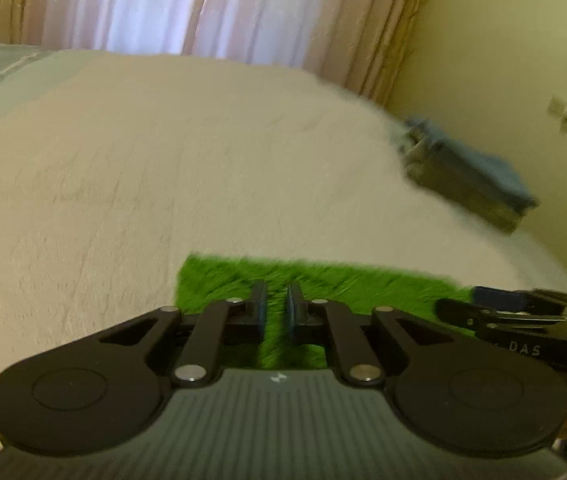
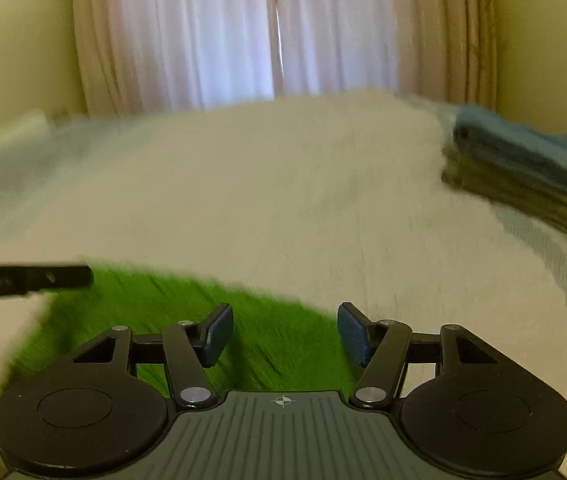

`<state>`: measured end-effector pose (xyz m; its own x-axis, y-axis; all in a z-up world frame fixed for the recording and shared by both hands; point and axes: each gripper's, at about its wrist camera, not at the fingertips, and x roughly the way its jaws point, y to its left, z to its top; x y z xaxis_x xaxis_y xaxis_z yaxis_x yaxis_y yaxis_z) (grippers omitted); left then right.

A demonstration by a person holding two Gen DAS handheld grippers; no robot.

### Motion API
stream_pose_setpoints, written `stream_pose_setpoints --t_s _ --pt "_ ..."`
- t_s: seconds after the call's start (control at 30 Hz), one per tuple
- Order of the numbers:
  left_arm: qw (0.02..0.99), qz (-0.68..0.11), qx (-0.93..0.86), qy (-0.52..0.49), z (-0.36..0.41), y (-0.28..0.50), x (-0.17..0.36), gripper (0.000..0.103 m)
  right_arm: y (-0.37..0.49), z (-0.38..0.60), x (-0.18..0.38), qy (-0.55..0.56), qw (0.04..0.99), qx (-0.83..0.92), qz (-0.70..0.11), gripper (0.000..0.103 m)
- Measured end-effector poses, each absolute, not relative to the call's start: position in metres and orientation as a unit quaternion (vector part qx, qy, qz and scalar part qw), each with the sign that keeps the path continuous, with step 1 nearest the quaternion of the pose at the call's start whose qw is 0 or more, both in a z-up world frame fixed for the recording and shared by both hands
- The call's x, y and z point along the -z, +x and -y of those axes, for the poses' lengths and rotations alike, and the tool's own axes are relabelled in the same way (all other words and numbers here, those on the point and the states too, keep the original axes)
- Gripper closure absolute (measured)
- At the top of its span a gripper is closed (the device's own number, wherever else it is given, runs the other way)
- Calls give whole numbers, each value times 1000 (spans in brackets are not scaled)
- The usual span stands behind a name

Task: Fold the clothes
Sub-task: 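Lower the vest onto the bed and open both grippers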

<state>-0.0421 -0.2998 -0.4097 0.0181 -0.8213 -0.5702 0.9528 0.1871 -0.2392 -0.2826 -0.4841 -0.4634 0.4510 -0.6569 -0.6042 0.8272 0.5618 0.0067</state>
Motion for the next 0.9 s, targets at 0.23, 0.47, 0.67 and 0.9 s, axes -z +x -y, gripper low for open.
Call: stream_pose_setpoints --t_s 0.23,0.47,0.67,0.9 --pt "728 -321 601 82 275 -31 411 101 -338 486 457 250 795 500 -238 41" --pt "734 -340 581 91 231 -62 381 97 -351 416 415 215 834 460 -216 42" --pt "717 -382 571 118 205 -94 407 95 -343 391 462 234 822 433 -286 42" --pt "728 -380 557 128 190 -102 401 94 -354 391 459 256 813 436 -290 41"
